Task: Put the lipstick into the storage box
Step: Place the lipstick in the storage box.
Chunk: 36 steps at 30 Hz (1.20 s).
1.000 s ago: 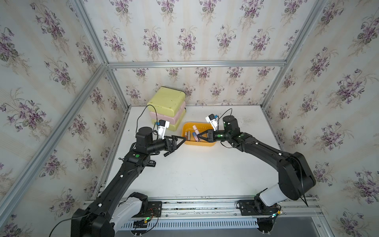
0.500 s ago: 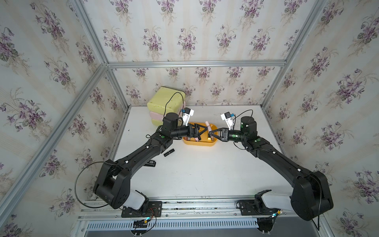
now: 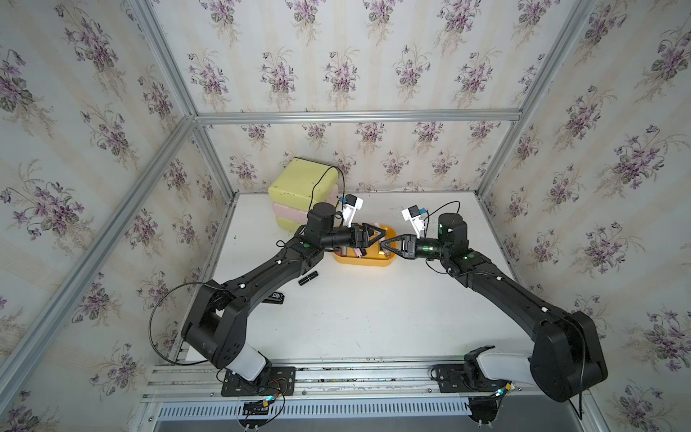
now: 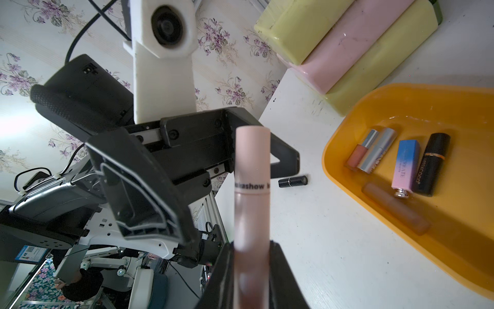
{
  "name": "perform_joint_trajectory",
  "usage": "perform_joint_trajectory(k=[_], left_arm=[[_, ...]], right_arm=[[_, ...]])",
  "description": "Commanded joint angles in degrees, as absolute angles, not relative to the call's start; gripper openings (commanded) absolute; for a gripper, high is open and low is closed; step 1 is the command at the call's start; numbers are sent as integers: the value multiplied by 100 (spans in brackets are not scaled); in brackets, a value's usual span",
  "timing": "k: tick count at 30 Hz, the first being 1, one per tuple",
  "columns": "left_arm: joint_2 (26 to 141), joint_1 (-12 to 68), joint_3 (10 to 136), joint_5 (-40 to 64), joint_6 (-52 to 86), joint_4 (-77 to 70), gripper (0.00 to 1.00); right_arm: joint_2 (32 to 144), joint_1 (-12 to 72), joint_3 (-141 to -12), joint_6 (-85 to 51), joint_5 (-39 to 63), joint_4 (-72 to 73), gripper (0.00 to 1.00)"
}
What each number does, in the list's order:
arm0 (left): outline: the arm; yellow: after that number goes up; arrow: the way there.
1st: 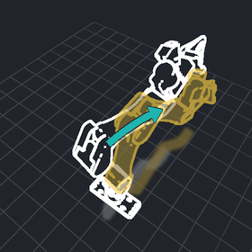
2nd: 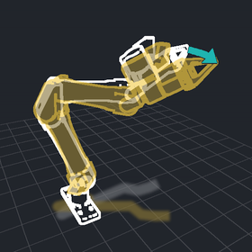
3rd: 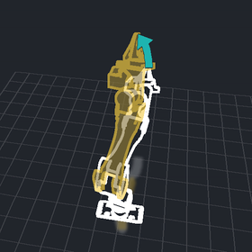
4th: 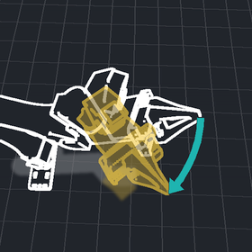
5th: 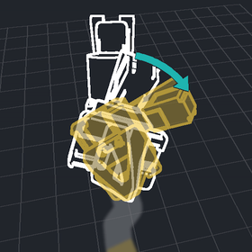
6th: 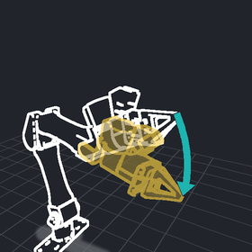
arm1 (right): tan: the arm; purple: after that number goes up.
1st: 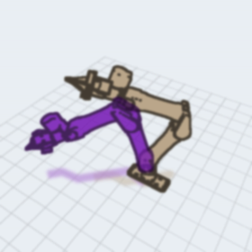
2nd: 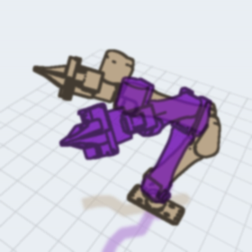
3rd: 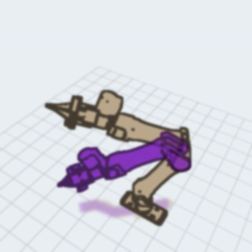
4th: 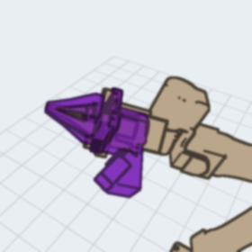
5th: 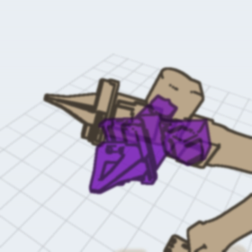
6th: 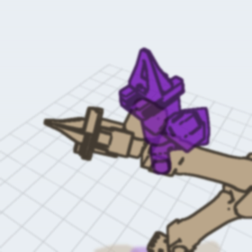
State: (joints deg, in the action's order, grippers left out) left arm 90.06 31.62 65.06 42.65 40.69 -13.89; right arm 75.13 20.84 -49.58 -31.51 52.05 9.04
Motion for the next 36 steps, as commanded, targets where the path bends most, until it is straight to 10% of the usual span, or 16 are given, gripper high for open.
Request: perform_joint_trajectory(k=[1,36], left_arm=[[9094,3199,6604,4304,4125,-1611,72],[9237,3322,6705,4438,4293,-1538,14]], right_arm=[[7471,2081,-4952,-3148,5273,1098,15],[7365,2079,-4945,-3025,4957,977,19]])
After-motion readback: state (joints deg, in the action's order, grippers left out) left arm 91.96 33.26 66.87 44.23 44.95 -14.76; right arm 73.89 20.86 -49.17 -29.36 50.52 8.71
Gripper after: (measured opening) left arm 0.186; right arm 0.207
